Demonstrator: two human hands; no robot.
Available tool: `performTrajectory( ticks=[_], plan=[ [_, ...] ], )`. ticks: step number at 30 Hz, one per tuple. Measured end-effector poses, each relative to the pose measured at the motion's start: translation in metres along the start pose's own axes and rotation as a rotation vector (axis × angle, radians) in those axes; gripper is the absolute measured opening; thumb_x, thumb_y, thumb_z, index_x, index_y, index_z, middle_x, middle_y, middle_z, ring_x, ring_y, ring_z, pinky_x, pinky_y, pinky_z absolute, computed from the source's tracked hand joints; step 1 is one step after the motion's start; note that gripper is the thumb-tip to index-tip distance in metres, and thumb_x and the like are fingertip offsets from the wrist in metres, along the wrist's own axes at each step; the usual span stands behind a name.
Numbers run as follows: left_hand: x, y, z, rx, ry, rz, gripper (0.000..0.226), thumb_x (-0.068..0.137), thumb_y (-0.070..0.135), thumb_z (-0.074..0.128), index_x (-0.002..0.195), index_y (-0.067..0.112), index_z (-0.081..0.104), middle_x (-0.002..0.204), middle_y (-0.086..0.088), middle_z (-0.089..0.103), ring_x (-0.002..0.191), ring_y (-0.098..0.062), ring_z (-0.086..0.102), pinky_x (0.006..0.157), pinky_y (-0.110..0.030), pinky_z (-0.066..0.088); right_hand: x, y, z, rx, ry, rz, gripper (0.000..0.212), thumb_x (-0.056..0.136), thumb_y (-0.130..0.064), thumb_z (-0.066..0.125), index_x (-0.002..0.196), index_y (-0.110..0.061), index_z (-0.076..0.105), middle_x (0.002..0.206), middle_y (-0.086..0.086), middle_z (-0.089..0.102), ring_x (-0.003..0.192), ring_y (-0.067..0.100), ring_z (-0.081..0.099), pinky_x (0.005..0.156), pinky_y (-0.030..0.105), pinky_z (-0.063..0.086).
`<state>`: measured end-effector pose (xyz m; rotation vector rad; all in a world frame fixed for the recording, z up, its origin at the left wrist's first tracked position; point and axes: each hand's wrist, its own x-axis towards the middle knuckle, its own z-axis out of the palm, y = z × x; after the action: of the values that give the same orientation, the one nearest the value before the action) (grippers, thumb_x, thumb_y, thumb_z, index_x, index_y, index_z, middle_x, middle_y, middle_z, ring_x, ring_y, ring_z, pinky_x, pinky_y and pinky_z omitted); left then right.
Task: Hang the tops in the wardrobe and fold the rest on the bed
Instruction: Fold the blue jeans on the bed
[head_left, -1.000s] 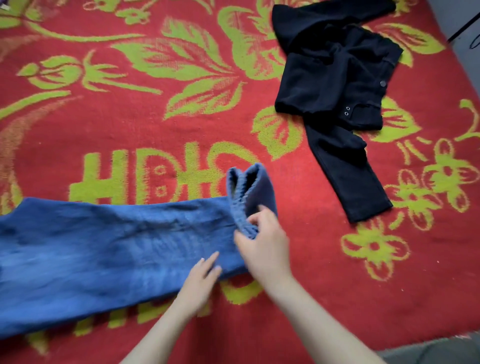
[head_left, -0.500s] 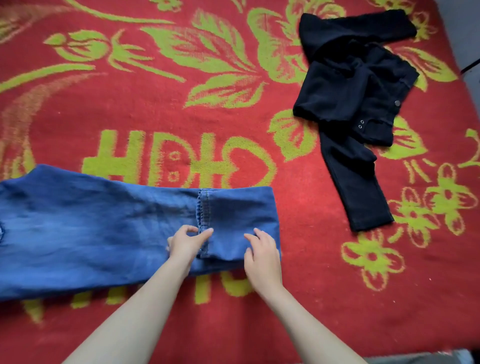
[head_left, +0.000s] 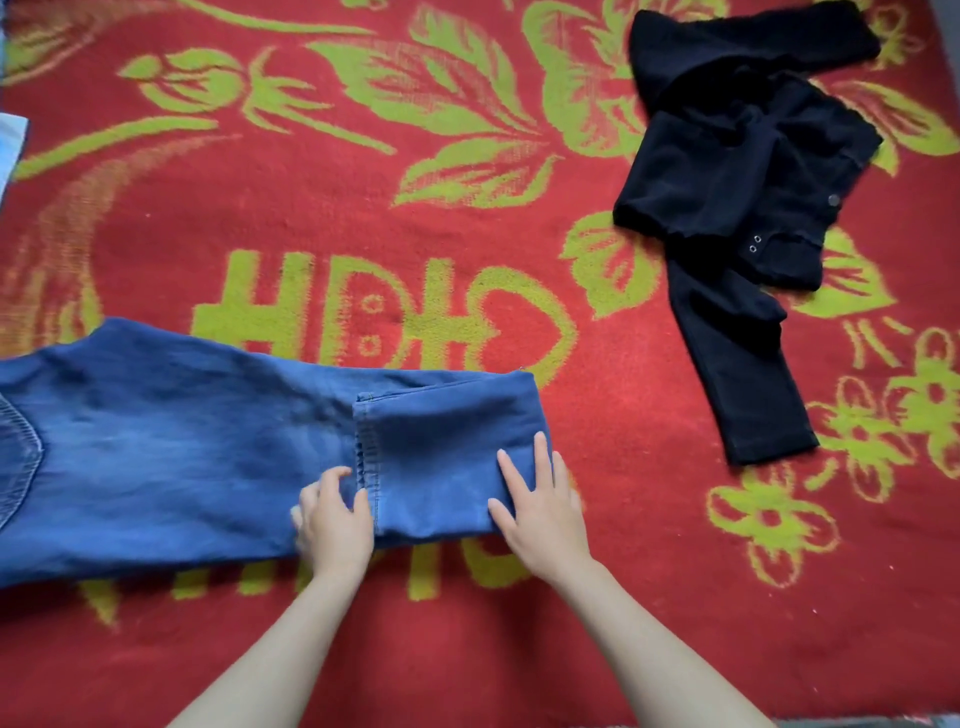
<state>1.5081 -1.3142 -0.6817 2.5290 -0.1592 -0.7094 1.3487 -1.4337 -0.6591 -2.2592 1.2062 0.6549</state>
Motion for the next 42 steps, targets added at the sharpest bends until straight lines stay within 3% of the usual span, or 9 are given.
performTrajectory(
  ticks=[6, 12, 15, 19, 23, 27, 31, 36, 42],
  plan=[
    [-0.017, -0.011, 0.022, 0.636, 0.058, 0.865, 0.057, 0.081, 0.028, 0.047, 0.135, 0.013, 0.042, 0.142, -0.021, 0.038, 0.131, -0.035, 0.034, 0.100, -0.053, 0.031, 0.013, -0.003, 0.009, -0.113, -0.094, 0.088, 0.065, 0.095, -0.056, 0.028, 0.149, -0.035, -0.002, 0.154, 0.008, -0.025, 0.144, 0.035, -0.002, 0.110, 0.048, 0.021],
    [0.009, -0.002, 0.022, 0.768, -0.077, 0.709, 0.061, 0.063, 0.040, 0.078, 0.113, 0.008, 0.067, 0.126, -0.015, 0.060, 0.115, -0.036, 0.054, 0.082, -0.059, 0.049, 0.010, 0.012, -0.001, 0.107, -0.041, 0.020, 0.060, 0.096, -0.042, 0.040, 0.149, -0.029, 0.015, 0.157, 0.003, -0.017, 0.145, 0.022, 0.005, 0.113, 0.033, 0.018],
    [0.011, 0.018, 0.018, 0.645, 0.138, 0.824, 0.056, 0.077, 0.031, 0.051, 0.128, 0.010, 0.050, 0.134, -0.018, 0.051, 0.127, -0.032, 0.036, 0.095, -0.055, 0.034, 0.001, 0.014, 0.004, 0.204, 0.014, 0.025, 0.060, 0.097, -0.036, 0.041, 0.149, -0.026, 0.013, 0.157, 0.004, -0.016, 0.145, 0.021, 0.004, 0.113, 0.029, 0.014],
    [0.029, 0.026, 0.017, 0.833, -0.104, 0.704, 0.082, 0.065, 0.036, 0.080, 0.134, 0.006, 0.049, 0.146, -0.012, 0.040, 0.136, -0.028, 0.029, 0.090, -0.056, 0.046, -0.002, 0.007, 0.009, 0.269, 0.029, 0.055, 0.061, 0.097, -0.034, 0.043, 0.149, -0.027, 0.012, 0.157, 0.003, -0.017, 0.144, 0.024, 0.006, 0.112, 0.031, 0.018],
    [0.057, 0.063, 0.008, 0.925, -0.399, 0.586, 0.066, 0.098, 0.045, 0.031, 0.151, 0.020, 0.001, 0.158, 0.001, -0.012, 0.145, -0.023, -0.011, 0.114, -0.052, 0.007, -0.003, 0.006, 0.008, 0.378, 0.050, 0.121, 0.066, 0.095, -0.030, 0.048, 0.150, -0.024, 0.011, 0.157, 0.007, -0.011, 0.144, 0.023, 0.008, 0.111, 0.029, 0.018],
    [0.051, 0.067, -0.006, 1.007, -0.378, 0.637, 0.072, 0.096, 0.043, 0.038, 0.150, 0.019, -0.004, 0.157, -0.004, -0.015, 0.145, -0.031, -0.008, 0.115, -0.053, 0.010, -0.003, 0.011, 0.017, 0.789, 0.129, 0.200, 0.078, 0.084, -0.021, 0.061, 0.148, -0.012, 0.018, 0.153, 0.010, 0.023, 0.141, 0.023, 0.024, 0.115, 0.033, 0.020],
    [0.018, 0.036, -0.010, 0.773, -0.009, 0.851, 0.084, 0.066, 0.031, 0.076, 0.139, 0.013, 0.038, 0.146, -0.020, 0.038, 0.133, -0.039, 0.032, 0.096, -0.057, 0.040, -0.005, 0.020, 0.015, 1.227, 0.131, 0.387, 0.048, 0.085, 0.000, 0.062, 0.126, -0.016, 0.044, 0.112, 0.002, 0.057, 0.094, 0.013, 0.058, 0.078, 0.014, 0.044],
    [-0.017, -0.024, 0.002, 0.761, -0.297, 0.718, 0.074, 0.076, 0.055, 0.038, 0.132, 0.007, 0.037, 0.141, -0.018, 0.042, 0.127, -0.032, 0.044, 0.086, -0.057, 0.049, -0.015, 0.018, 0.003, 1.210, 0.160, 0.431, 0.010, 0.080, -0.002, 0.069, 0.087, -0.005, 0.062, 0.074, 0.003, 0.060, 0.063, 0.012, 0.051, 0.045, 0.008, 0.037],
    [-0.017, -0.019, 0.006, 0.742, -0.450, 0.552, 0.095, 0.086, 0.055, 0.043, 0.148, 0.010, -0.012, 0.155, -0.007, -0.022, 0.145, -0.020, -0.006, 0.115, -0.041, 0.011, -0.056, -0.069, -0.033, 0.948, 0.432, 0.167, 0.025, 0.064, -0.036, 0.070, 0.073, -0.021, 0.053, 0.073, -0.002, 0.062, 0.068, 0.018, 0.059, 0.069, 0.034, 0.047]
  ],
)
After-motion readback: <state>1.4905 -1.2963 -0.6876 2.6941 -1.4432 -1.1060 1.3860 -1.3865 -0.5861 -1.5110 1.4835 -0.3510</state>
